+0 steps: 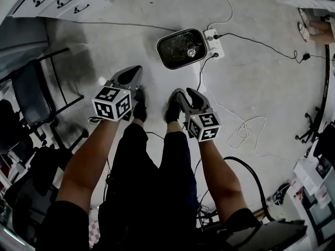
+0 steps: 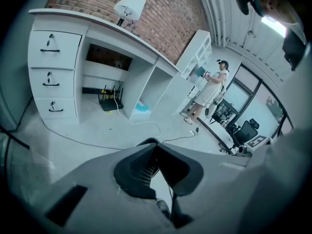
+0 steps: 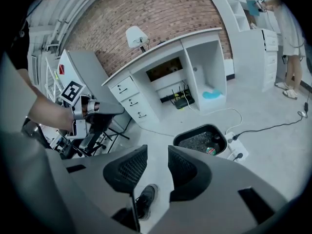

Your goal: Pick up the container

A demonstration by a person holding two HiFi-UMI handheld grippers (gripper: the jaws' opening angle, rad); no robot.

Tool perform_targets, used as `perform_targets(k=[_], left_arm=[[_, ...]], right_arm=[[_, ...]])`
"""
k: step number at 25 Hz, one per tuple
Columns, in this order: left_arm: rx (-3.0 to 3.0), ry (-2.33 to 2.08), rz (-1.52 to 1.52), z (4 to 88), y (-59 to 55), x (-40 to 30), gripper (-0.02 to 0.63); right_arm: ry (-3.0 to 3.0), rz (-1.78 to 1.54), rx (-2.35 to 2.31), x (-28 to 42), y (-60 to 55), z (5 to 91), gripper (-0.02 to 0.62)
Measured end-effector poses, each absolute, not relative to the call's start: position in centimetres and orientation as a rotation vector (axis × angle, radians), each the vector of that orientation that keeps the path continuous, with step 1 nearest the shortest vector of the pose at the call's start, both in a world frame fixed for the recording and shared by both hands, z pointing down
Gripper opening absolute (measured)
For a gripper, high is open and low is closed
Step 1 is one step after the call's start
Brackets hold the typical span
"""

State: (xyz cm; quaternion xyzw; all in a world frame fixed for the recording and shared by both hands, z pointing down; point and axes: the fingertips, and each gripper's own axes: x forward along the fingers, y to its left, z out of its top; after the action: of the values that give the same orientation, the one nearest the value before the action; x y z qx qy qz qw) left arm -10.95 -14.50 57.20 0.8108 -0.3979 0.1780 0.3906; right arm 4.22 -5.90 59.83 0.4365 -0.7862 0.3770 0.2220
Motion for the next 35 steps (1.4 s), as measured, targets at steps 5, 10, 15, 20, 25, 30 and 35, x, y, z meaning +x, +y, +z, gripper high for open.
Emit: perform_targets(k=[5,10,15,20,25,30,35], left_arm=[[2.026,-0.989,0.493,62.1,-13.6,-10.5,0.009],[1.923,-0.974,0.512,68.1,-12.0,-10.1,0.009],[1.893,-0.957,0.545,72.9,-11.6,-9.6,0.009],[1.883,-0.934,0.569,77.0,-11.6,-9.6,0.009],[1.858,-0.927,0.550,80.4,-12.3,-9.4,0.009],[1.860,-0.909,0.600,83.6,-12.3,-10.0,0.009],[1.860,-0.911,0.610,85.9,-12.8,-9.9,0.009]], right_arm=[[-2.152,1.080,1.184,4.3,-5.9,65.3,0.114],[-2.104,1.125,1.197,5.3,-5.5,71.8,0.120],[-2.051,1.136,1.182,5.7,-4.8,77.7,0.141],[-2.022,1.204,1.229,5.6,-4.5,82.5,0.146],[-2.015,1.227,1.243,5.5,-5.1,86.3,0.152],[-2.026,1.256,1.241,4.5,-5.9,90.5,0.171],[-2.000,1.285,1.271,5.3,-6.7,93.5,0.173]])
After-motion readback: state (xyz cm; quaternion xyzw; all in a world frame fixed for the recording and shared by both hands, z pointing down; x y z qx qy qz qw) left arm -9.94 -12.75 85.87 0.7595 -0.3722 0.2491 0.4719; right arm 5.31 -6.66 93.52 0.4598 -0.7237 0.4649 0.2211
